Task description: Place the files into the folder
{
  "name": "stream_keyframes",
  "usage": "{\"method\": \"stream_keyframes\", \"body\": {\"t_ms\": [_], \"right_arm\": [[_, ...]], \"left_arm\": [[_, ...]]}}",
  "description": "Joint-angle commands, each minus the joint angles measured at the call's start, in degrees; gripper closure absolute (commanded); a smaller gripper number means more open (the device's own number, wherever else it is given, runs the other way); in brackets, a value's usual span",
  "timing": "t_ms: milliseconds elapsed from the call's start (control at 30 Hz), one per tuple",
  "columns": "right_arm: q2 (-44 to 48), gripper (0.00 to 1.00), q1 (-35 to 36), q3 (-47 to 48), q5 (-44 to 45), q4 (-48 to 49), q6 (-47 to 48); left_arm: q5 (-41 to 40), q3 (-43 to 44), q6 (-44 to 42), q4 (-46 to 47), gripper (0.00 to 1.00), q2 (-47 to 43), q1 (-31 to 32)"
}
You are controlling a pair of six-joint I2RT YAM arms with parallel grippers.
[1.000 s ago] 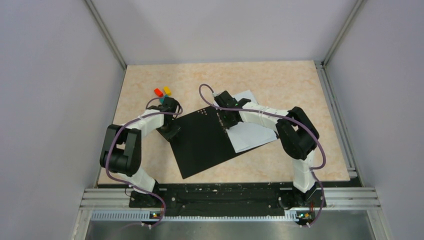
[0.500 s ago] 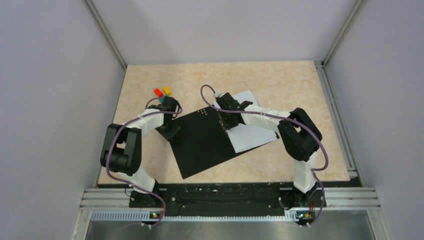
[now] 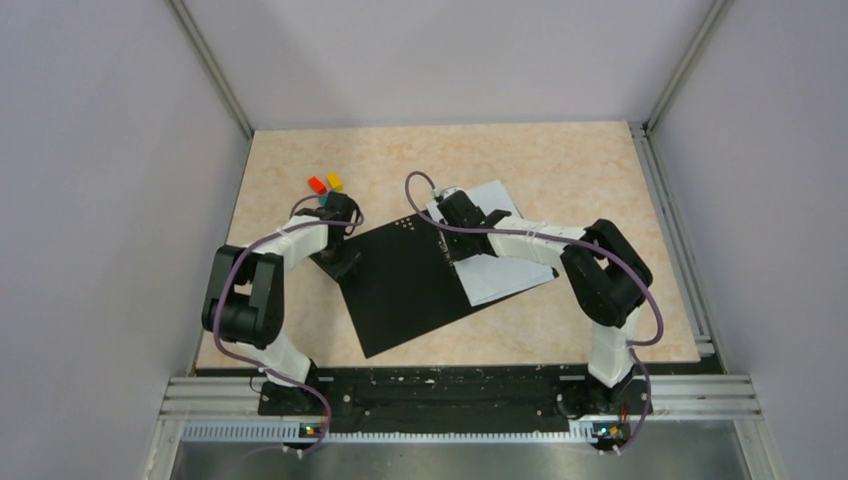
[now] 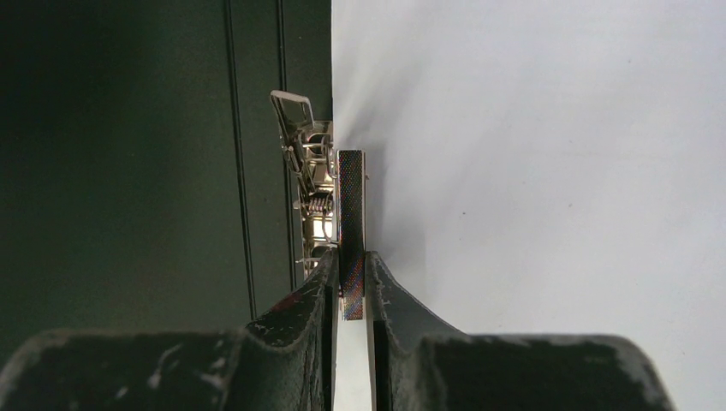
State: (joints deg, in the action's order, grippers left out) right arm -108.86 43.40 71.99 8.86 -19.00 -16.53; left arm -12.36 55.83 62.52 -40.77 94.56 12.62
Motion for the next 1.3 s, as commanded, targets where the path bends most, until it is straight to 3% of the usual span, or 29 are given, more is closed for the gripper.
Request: {"method": "stream_keyframes", "body": {"t_ms": [0, 867, 1267], "right_arm": [[1.51, 0.86, 0.58, -2.70, 1.04, 1.08, 0.38], [4.48, 0.85, 2.29, -9.94, 3.86, 7.86, 2.81], [8.29, 0.71, 2.28, -10.88, 3.98, 9.65, 3.40]], "left_arm": [[0.40, -1.64, 1.80, 2.09, 0.61, 4.61, -0.73], [-0.56, 1.98, 3.03, -1.03, 0.61, 7.82, -2.07], [-0.82, 2.87, 3.44, -2.03, 0.61, 8.49, -2.34]]}}
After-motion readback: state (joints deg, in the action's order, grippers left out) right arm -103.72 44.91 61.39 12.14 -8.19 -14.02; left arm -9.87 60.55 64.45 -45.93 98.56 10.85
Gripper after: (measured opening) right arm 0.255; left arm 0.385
